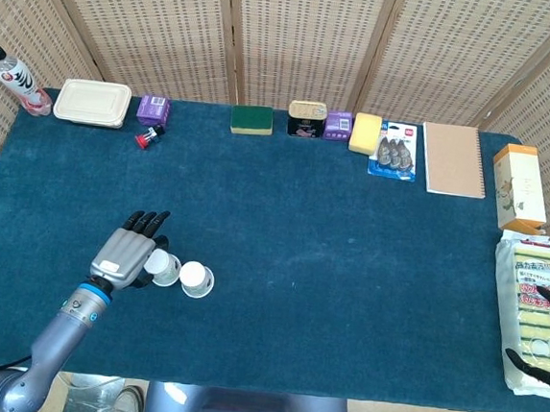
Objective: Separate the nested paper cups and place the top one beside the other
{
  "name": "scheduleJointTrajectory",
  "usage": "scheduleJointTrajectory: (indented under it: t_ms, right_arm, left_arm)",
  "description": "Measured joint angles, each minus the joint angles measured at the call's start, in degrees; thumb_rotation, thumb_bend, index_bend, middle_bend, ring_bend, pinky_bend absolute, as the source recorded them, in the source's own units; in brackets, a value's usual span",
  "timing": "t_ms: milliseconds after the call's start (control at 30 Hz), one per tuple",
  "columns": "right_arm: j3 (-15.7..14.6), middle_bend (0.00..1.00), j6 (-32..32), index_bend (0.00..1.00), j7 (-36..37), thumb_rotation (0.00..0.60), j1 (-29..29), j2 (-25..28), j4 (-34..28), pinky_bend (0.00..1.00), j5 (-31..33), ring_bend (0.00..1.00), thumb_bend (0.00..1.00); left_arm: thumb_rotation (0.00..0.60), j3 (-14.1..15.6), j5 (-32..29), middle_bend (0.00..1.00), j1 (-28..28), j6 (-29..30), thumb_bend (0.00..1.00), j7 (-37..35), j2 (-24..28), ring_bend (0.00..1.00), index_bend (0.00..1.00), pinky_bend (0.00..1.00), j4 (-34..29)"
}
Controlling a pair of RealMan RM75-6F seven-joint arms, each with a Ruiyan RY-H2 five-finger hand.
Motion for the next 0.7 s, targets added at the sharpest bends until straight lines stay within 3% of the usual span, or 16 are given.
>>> scheduleJointTrajectory:
  t_ms: [600, 700]
  right_arm:
    - [0.01, 0.00, -0.05, 0.14, 0.12, 0.600, 0.00, 0.08, -0.03, 0.00, -0.02, 0.00, 0.07]
    - [0.01, 0.00, 0.02, 0.14, 0.14, 0.600, -0.04, 0.07, -0.02, 0.00, -0.04, 0.00, 0.07]
  left_arm:
    - [0.600, -0.26, -2.21, 0.00, -0.11, 1.01, 0.24, 2.08, 0.07, 0.00, 0.28, 0.04, -1.36]
    - [0.600, -0.32, -1.76, 0.00, 0.10, 1.13, 0.24, 1.46, 0.80, 0.00, 0.21, 0.04, -2.00]
